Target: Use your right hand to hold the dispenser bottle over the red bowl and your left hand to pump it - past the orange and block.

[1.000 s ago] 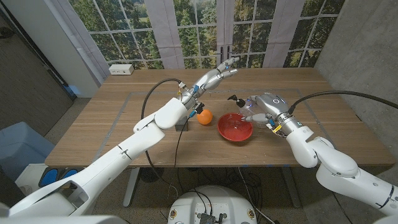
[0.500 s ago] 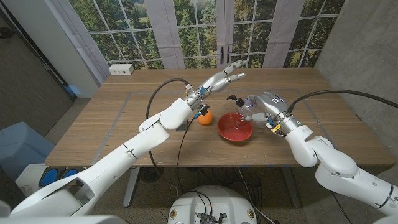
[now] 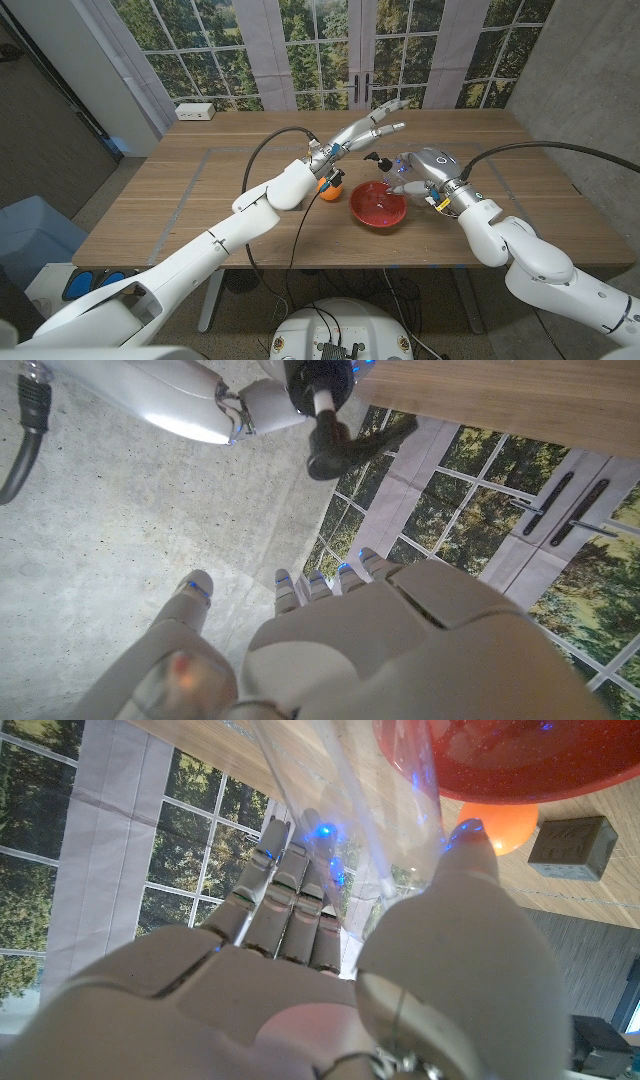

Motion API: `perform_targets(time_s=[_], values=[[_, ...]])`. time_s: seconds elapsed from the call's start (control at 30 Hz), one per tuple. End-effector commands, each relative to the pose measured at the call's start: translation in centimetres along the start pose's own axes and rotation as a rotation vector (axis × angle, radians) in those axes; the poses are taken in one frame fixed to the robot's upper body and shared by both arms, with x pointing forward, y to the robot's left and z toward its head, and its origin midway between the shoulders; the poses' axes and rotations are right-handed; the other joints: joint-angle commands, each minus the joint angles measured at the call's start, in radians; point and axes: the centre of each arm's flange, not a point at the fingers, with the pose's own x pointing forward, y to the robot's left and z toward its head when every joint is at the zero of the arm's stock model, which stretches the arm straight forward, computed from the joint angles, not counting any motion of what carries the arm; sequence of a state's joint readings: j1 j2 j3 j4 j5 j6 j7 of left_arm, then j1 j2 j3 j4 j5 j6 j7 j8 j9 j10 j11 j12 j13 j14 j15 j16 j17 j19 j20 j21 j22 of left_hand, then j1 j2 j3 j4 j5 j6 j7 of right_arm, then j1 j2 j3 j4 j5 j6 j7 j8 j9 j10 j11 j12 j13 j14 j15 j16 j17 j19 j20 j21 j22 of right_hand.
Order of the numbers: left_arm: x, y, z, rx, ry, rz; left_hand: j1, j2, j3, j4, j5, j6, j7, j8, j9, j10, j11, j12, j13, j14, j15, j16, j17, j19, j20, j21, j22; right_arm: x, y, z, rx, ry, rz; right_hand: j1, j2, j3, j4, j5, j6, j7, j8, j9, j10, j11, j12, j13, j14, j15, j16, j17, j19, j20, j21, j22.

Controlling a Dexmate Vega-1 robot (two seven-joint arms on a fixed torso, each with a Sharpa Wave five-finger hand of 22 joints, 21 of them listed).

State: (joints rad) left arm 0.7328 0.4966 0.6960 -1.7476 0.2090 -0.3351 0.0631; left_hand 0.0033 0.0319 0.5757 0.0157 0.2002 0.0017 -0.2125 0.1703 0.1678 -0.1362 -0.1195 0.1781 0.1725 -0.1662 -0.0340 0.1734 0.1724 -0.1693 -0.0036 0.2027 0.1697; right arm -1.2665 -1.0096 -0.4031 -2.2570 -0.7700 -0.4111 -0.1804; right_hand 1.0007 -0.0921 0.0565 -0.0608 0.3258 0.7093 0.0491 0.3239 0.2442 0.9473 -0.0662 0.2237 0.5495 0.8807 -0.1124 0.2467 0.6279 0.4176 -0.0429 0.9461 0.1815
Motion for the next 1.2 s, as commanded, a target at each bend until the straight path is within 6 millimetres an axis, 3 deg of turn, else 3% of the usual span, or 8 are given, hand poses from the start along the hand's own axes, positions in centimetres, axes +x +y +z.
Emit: perform_targets(time_s=[0.03, 0.7, 1.2], values=[[1.0, -1.6, -0.4, -0.045, -0.059, -0.008, 0.003, 0.008, -0.004, 0.0, 0.005, -0.005, -0.001, 0.007, 0.001, -0.008, -0.002, 0.007, 0.0, -0.047, -0.013, 0.006, 0.001, -0.062, 0.003, -0.001, 0.004, 0.3, -0.1, 0.1, 0.018, 0.013, 0.032, 0.251, 0.247, -0.003, 0.002, 0.002, 0.335, -0.253, 0.007, 0.004, 0.147, -0.138, 0.004, 0.006, 0.006, -0.119, 0.0, 0.005, -0.001, -0.148, 0.005, 0.003], [1.5, -3.5, -0.5, 0.097, -0.06, -0.038, 0.007, 0.016, -0.004, 0.0, 0.006, 0.0, -0.002, 0.009, 0.001, -0.006, -0.005, 0.009, 0.0, -0.044, -0.02, 0.007, 0.0, -0.056, 0.0, -0.002, 0.004, 0.8, -0.4, 0.6, 0.012, 0.04, 0.064, 0.258, 0.249, -0.007, 0.008, -0.001, 0.333, -0.253, 0.005, 0.005, 0.15, -0.137, 0.001, 0.013, 0.003, -0.119, -0.003, 0.005, -0.002, -0.148, 0.008, 0.002], [2.3, -4.6, -1.1, -0.012, -0.108, -0.047, 0.008, 0.02, -0.005, 0.001, 0.007, 0.002, -0.003, 0.009, 0.001, -0.005, -0.003, 0.009, 0.0, -0.042, -0.023, 0.007, 0.0, -0.055, -0.001, -0.003, 0.004, 0.9, -0.6, 0.9, 0.024, 0.028, 0.06, 0.263, 0.248, -0.009, 0.01, -0.004, 0.335, -0.252, 0.007, 0.007, 0.154, -0.136, 0.005, 0.026, 0.008, -0.12, -0.001, 0.008, -0.002, -0.148, 0.01, 0.002]])
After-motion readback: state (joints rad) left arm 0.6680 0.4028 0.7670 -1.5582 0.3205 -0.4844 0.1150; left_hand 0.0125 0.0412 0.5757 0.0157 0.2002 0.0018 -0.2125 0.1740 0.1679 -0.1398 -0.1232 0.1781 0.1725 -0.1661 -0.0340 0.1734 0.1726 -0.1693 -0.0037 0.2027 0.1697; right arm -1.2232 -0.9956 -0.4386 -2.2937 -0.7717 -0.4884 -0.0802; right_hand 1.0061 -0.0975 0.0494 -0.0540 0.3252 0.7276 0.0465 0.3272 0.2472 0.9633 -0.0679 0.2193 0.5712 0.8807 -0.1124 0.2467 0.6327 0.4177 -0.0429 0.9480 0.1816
